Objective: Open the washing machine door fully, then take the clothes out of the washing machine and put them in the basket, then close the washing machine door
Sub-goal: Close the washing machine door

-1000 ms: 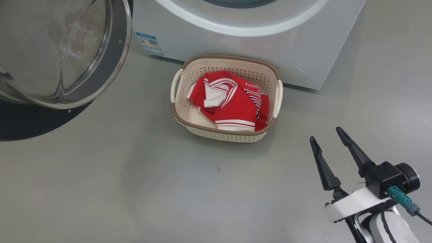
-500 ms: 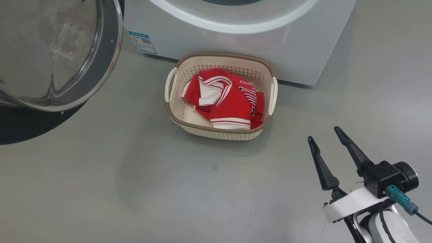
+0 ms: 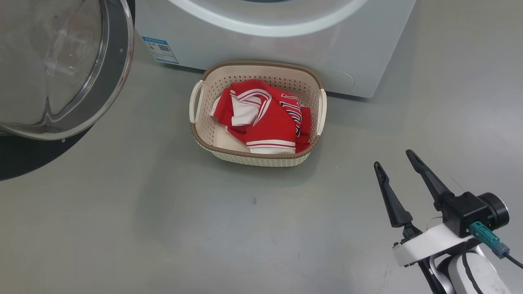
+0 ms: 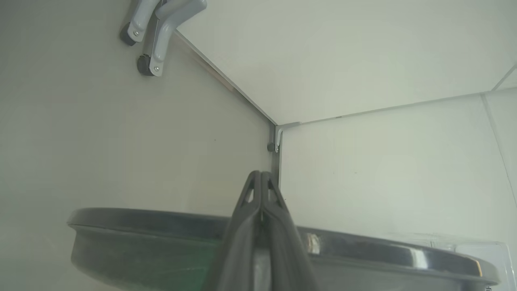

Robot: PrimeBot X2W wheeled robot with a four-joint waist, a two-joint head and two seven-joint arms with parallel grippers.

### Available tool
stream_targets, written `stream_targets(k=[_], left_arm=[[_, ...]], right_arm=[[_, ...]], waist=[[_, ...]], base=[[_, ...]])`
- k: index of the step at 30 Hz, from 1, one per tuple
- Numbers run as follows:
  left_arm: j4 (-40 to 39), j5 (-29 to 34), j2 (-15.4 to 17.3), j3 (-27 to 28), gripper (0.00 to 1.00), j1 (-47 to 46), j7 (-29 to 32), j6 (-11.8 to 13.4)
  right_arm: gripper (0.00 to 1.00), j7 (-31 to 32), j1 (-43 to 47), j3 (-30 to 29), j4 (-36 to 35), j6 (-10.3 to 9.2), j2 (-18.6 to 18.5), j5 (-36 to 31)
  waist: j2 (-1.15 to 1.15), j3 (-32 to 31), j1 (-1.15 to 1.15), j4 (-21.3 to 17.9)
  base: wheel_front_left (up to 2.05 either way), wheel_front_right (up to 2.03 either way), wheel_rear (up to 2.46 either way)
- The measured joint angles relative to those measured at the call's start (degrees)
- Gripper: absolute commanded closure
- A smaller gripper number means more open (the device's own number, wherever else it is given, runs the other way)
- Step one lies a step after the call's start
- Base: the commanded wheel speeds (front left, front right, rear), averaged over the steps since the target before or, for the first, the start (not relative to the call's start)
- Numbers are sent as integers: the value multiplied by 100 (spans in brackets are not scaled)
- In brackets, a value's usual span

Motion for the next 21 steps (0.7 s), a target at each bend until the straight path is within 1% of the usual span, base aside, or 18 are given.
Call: stream_targets(k=[11, 17, 21], left_arm=[[233, 118, 145, -137, 100, -192, 153, 1], [302, 130, 136, -240, 100, -224, 231, 1], [334, 147, 132, -290, 100, -227, 396, 1]], right_arm=[[0, -1, -2, -16, -11, -23, -1, 1], [0, -2, -2, -36, 5, -34, 0, 4], [0, -2, -2, -19, 8, -34, 4, 8]], waist=[[0, 13, 0, -18], [0, -14, 0, 24], [0, -55, 0, 65]], base=[[0, 0, 0], [0, 0, 0], [0, 0, 0]])
